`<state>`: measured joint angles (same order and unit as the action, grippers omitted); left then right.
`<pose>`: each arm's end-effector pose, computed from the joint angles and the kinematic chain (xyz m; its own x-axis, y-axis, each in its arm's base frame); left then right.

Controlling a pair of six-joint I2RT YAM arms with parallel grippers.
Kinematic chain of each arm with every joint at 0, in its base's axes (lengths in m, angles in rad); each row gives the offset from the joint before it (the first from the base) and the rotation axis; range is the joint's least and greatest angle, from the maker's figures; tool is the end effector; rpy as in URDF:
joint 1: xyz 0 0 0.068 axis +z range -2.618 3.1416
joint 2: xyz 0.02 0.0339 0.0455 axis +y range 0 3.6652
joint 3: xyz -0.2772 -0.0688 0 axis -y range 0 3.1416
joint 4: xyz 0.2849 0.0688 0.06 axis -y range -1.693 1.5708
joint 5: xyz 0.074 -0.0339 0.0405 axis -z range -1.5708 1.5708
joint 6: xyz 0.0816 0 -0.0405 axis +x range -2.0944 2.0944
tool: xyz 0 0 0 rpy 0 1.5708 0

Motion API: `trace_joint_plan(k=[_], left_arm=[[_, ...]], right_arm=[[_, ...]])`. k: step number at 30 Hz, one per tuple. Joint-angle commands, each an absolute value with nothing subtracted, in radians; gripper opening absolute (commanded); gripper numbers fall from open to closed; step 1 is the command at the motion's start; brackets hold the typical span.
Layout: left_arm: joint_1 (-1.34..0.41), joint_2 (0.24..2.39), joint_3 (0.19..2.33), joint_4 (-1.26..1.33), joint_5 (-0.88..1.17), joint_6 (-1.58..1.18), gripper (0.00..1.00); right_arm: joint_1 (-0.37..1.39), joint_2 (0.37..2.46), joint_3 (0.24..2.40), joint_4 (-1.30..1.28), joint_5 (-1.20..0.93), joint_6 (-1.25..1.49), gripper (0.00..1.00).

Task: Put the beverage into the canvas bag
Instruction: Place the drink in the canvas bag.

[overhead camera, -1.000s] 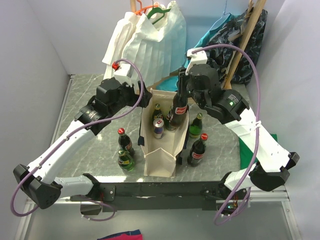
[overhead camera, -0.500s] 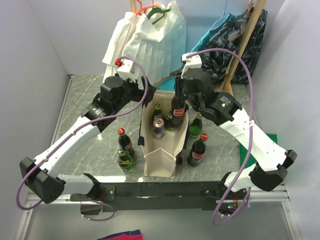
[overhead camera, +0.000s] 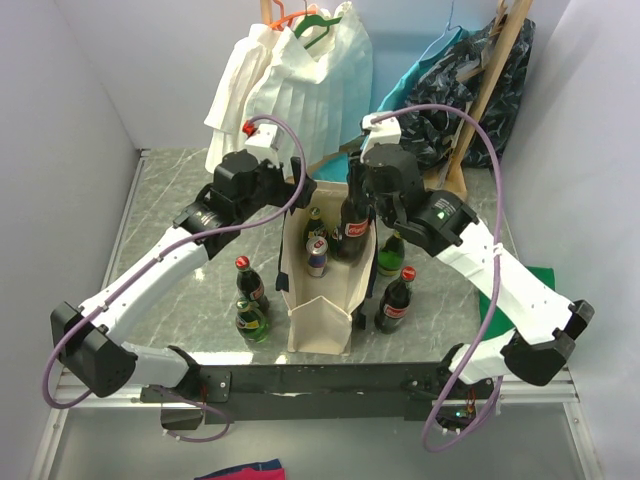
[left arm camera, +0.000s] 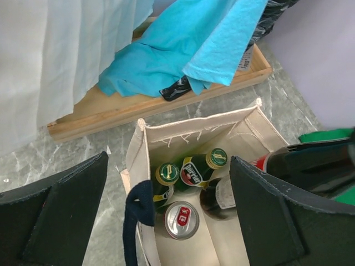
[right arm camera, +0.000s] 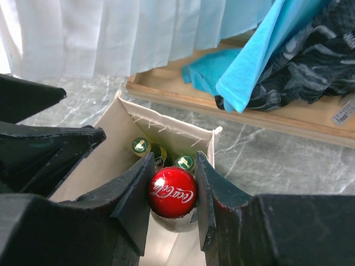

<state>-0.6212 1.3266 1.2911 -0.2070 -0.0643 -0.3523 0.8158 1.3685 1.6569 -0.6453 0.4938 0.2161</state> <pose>0.3208 -0.2231 0.3950 -0.3662 -0.1614 -0.9164 0.4301 0.8440 -0.3205 0.2728 0.2335 0.4726 -0.3061 -0.0498 -0.9507 -0.2778 0.9599 0.0392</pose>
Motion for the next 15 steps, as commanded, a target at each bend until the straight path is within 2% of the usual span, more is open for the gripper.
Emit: trace_joint_plan(k=[1, 9, 15], left_arm=[[-0.618, 1.304, 1.324, -0.222, -0.017, -0.331, 0.96], [-0.618, 1.177, 1.273, -0.428, -0.009, -0.298, 0.99], [-0.618, 1.086, 1.229, -0.524, -0.011, -0.301, 0.93]], right_arm=[[0.824, 1.273, 1.645, -0.348, 0.564, 0.227, 0.0], [0.825, 1.284, 1.606, -0.31, 0.583, 0.229, 0.0], [0.827, 1.287, 1.58, -0.291, 0.598, 0.239, 0.0]])
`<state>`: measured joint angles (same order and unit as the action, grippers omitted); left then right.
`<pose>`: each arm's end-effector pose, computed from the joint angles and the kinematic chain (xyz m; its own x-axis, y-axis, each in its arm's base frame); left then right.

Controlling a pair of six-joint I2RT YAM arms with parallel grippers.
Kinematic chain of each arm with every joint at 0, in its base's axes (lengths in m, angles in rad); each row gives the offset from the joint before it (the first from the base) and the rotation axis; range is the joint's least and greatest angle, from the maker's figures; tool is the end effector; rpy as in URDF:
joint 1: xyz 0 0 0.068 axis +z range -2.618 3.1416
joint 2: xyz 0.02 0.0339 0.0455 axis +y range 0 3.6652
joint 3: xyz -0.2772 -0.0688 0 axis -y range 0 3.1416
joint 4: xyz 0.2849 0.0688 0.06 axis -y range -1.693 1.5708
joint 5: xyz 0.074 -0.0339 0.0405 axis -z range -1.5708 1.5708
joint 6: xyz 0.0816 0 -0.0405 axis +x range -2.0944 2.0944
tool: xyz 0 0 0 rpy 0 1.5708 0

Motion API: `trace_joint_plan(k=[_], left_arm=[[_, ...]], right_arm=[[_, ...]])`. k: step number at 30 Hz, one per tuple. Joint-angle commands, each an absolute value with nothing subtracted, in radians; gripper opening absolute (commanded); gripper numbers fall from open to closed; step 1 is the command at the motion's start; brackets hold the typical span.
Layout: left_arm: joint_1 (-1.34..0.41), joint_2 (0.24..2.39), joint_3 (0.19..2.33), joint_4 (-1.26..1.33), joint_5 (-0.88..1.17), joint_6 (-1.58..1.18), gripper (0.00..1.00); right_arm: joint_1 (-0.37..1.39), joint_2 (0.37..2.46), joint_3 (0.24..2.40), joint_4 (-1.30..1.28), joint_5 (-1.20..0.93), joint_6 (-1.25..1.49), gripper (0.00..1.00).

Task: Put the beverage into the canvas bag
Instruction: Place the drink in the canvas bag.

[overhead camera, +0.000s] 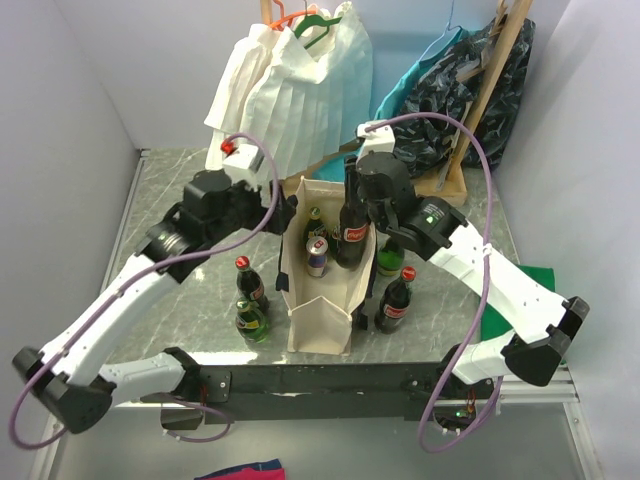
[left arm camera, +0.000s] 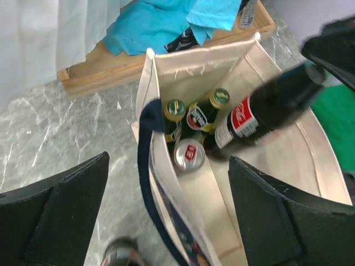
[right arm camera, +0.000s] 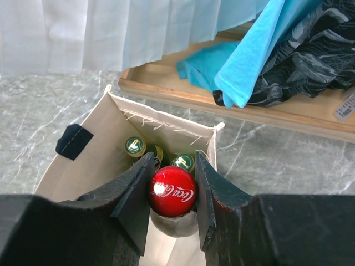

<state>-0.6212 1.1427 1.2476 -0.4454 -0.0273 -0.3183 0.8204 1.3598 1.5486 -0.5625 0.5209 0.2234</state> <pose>0.2685 -0.1894 0.4032 -0.4335 -0.0745 -0.8981 0.4477 0.8471 -0.2863 0.2788 0.2395 0.4441 -0.3133 -0.0543 -0.9481 -0.2554 0.9664 0.0291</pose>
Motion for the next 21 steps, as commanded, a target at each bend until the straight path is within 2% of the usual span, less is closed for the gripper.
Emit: trace_joint_plan(k=[1, 9, 15, 21], left_arm=[[-0.618, 1.085, 1.224, -0.532, -0.009, -0.301, 0.93], [-0.62, 1.089, 1.157, -0.584, 0.116, -0.33, 0.87], [-0.618, 1.066, 1.08, -0.587, 0.147, -0.347, 0.76], [-0.62, 1.039, 1.022, -0.601, 0.203, -0.339, 0.69]], right_arm=[[0.827, 1.289, 1.574, -0.288, 0.601, 0.242, 0.0], [0.828, 1.299, 1.548, -0.265, 0.615, 0.245, 0.0], [0.828, 1.304, 1.532, -0.253, 0.624, 0.244, 0.0], [0.828, 1.289, 1.464, -0.206, 0.63, 0.239, 0.0]])
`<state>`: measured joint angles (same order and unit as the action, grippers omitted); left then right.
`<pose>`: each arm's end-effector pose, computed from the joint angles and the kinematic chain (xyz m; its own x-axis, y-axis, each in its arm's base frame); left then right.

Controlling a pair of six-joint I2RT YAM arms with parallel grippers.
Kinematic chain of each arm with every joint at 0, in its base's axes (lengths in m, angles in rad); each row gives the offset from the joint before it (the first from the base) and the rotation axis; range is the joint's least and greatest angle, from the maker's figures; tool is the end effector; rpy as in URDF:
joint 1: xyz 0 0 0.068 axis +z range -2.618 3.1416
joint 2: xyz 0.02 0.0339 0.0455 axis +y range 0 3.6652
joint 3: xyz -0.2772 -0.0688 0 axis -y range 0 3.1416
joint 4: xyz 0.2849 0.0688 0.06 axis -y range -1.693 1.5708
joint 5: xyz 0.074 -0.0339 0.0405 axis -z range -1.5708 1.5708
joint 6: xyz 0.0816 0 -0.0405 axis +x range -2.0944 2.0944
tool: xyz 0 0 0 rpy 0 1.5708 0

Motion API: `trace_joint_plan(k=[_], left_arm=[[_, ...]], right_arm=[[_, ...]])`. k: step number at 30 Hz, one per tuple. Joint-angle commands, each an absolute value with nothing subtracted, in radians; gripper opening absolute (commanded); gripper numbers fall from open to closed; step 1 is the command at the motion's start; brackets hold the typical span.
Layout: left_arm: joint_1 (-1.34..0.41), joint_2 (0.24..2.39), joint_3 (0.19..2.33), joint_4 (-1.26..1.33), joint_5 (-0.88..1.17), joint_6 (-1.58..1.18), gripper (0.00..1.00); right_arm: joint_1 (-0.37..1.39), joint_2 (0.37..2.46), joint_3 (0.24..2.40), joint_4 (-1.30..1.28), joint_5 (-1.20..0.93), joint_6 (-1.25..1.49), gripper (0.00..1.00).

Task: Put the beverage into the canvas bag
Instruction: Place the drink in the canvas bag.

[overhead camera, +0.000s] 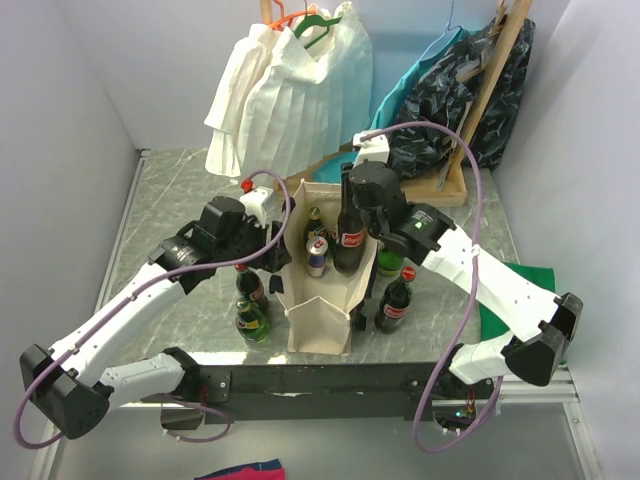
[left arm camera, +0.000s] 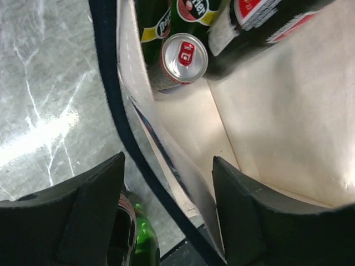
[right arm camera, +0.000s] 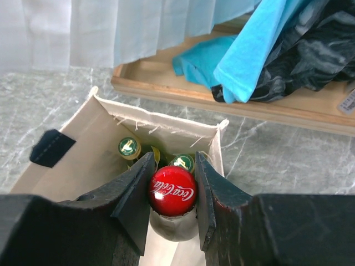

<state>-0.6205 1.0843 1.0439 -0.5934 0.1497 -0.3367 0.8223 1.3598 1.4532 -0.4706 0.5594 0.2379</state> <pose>0.2387 -0.1856 0.3154 -0.6770 0.0823 -0.7314 0.4758 0.8071 -0.3496 0.2856 0.2439 0.4181 -0.3108 -0.0411 -0.9496 -0.2182 0.9755 0.0291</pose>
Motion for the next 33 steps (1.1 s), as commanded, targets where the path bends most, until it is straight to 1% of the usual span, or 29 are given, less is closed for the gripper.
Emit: trace_joint_plan(k=[1, 7, 9, 11, 26, 33], left_arm=[[-0.618, 1.031, 1.019, -0.597, 0.204, -0.337, 0.67], [-0.618, 1.022, 1.012, -0.601, 0.212, -0.33, 0.6], [-0.618, 1.028, 1.017, -0.607, 0.21, -0.328, 0.51], [-0.618, 1.032, 1.023, -0.612, 0.209, -0.322, 0.47], [-0.618, 1.068, 1.072, -0.607, 0.179, -0.299, 0.45], [-0.618, 1.089, 1.094, -0.597, 0.176, -0.29, 0.46]], right_arm=[[0.828, 1.287, 1.454, -0.189, 0.63, 0.238, 0.0], [0.83, 1.25, 1.349, -0.08, 0.635, 0.226, 0.0], [0.833, 1.235, 1.309, -0.052, 0.64, 0.215, 0.0], [0.834, 1.226, 1.29, -0.028, 0.644, 0.21, 0.0], [0.857, 1.207, 1.2, 0.038, 0.666, 0.164, 0.0], [0.874, 1.2, 1.144, 0.054, 0.681, 0.137, 0.0]])
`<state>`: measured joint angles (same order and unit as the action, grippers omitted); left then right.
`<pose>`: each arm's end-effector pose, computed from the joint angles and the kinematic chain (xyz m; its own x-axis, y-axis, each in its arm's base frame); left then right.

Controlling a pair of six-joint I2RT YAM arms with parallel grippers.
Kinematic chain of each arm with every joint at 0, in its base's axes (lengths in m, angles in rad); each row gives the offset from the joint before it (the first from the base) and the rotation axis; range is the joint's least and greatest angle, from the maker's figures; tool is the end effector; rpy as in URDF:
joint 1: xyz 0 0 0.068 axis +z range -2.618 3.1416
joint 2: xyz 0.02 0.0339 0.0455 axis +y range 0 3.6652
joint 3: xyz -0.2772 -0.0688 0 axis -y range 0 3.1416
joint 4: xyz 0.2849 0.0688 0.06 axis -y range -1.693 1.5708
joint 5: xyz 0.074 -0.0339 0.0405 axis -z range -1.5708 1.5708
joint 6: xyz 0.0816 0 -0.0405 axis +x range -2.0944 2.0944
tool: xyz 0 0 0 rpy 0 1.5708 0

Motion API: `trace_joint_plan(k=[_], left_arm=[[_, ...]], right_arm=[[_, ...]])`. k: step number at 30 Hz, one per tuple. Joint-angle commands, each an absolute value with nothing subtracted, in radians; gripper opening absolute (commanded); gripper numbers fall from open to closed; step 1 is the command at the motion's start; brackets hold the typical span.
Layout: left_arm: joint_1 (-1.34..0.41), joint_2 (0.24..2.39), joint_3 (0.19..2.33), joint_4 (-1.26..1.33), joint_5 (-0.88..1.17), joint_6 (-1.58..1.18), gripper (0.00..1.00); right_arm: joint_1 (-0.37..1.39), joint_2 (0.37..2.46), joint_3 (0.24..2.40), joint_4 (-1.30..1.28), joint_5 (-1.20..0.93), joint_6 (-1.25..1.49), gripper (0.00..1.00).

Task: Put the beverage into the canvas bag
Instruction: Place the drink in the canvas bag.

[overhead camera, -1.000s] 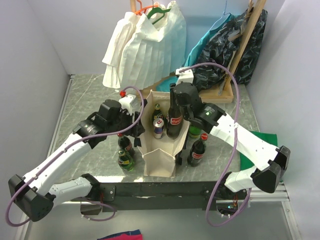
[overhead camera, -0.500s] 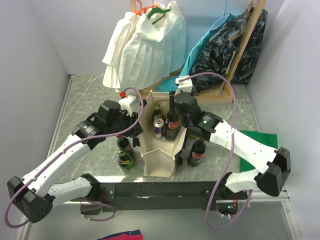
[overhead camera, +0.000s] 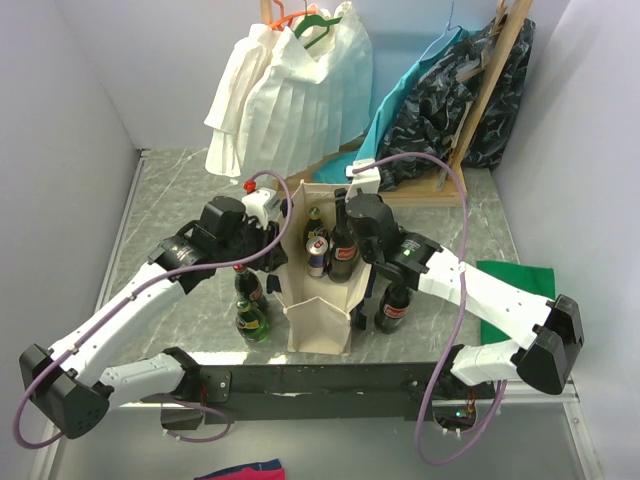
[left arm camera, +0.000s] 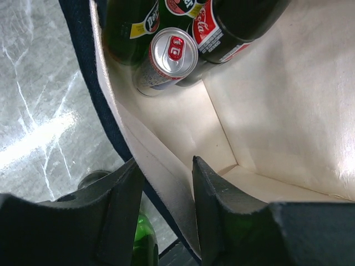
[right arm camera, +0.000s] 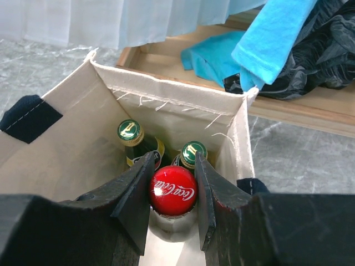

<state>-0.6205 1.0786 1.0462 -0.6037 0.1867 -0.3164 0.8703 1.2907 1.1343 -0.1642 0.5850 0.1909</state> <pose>0.2350 -0.1866 0.3169 -0.6749 0.1065 -0.7302 0.5080 0.7847 -0.3551 0.2723 0.2530 0.3500 -0.2563 -0.0586 -0.9648 -0.2556 0.9667 0.0092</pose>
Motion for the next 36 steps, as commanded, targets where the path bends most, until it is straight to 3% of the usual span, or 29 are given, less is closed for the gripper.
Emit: trace_joint_plan(k=[1, 19, 28, 36], left_arm=[[-0.618, 1.094, 1.095, -0.594, 0.179, -0.285, 0.46], [-0.618, 1.111, 1.109, -0.575, 0.187, -0.27, 0.48], [-0.618, 1.091, 1.1, -0.561, 0.173, -0.273, 0.5], [-0.618, 1.072, 1.091, -0.548, 0.161, -0.281, 0.52]], right_arm=[[0.876, 1.198, 1.14, 0.052, 0.681, 0.137, 0.0], [0.876, 1.212, 1.124, -0.026, 0.67, 0.193, 0.0], [0.876, 1.207, 1.147, -0.055, 0.644, 0.213, 0.32], [0.876, 1.209, 1.175, -0.08, 0.63, 0.215, 0.46]])
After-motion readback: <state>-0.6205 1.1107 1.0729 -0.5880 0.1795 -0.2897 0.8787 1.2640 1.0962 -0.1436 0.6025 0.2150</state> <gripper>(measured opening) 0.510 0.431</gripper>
